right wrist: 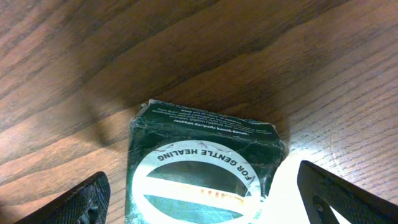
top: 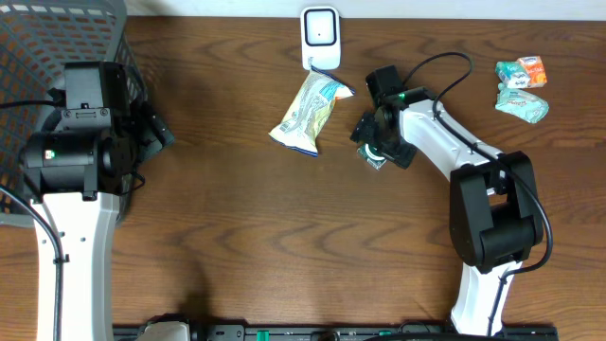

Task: Scan the item barcode
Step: 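Lift the dark green tin and hold it under the scanner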

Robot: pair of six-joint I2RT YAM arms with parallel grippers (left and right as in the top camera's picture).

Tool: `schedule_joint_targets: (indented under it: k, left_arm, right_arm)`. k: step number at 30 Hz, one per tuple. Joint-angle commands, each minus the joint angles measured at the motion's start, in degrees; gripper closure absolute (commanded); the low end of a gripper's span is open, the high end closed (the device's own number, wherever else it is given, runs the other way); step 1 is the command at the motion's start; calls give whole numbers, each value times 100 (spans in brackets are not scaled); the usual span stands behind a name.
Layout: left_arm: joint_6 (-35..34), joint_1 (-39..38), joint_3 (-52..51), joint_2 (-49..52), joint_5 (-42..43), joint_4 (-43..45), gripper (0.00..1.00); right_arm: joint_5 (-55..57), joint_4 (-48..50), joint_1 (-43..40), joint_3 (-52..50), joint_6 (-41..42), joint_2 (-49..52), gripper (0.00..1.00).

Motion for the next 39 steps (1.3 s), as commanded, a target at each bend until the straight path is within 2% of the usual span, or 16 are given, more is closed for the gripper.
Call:
schedule_joint_targets:
  k: [1, 8, 11, 13, 14, 21, 29, 30, 31, 32, 39]
  left_arm:
    - [-92, 46, -20, 22, -72, -15, 2]
    - [-92, 46, -17, 22, -72, -15, 2]
    - [-92, 46, -17, 22, -72, -15, 2]
    - [-92, 46, -17, 22, -72, -15, 2]
    - [-92, 46, -20, 22, -72, -15, 2]
    - [-92, 46, -17, 22, -72, -15, 2]
    - [-92, 46, -17, 22, -72, -15, 2]
    - [-92, 46, -20, 22, -72, -15, 2]
    - [-92, 46, -17, 22, -72, -15, 2]
    - [-92, 46, -17, 22, -72, -15, 2]
    - [-92, 46, -17, 22, -72, -15, 2]
  right_arm:
    - [-2, 177, 50, -280, -15, 46, 10]
    - [-42, 592, 50, -686, -17, 46, 12]
    - [-72, 584, 50, -693, -111, 46, 25]
    - [-203, 586, 50, -686, -168, 33, 41]
    - [-289, 581, 50, -684, -166, 33, 44]
    - [-1071, 557, -15, -601, -378, 4, 45]
    - [-3383, 566, -332, -192, -992, -7, 46]
    - [-3620, 564, -382, -162, -1051, -7, 48]
    - [-3941, 557, -457, -114, -1152, -7, 58]
    - [-4199, 555, -525, -74, -1272, -11, 62]
    - [-5204, 562, -844, 9, -1480, -13, 55]
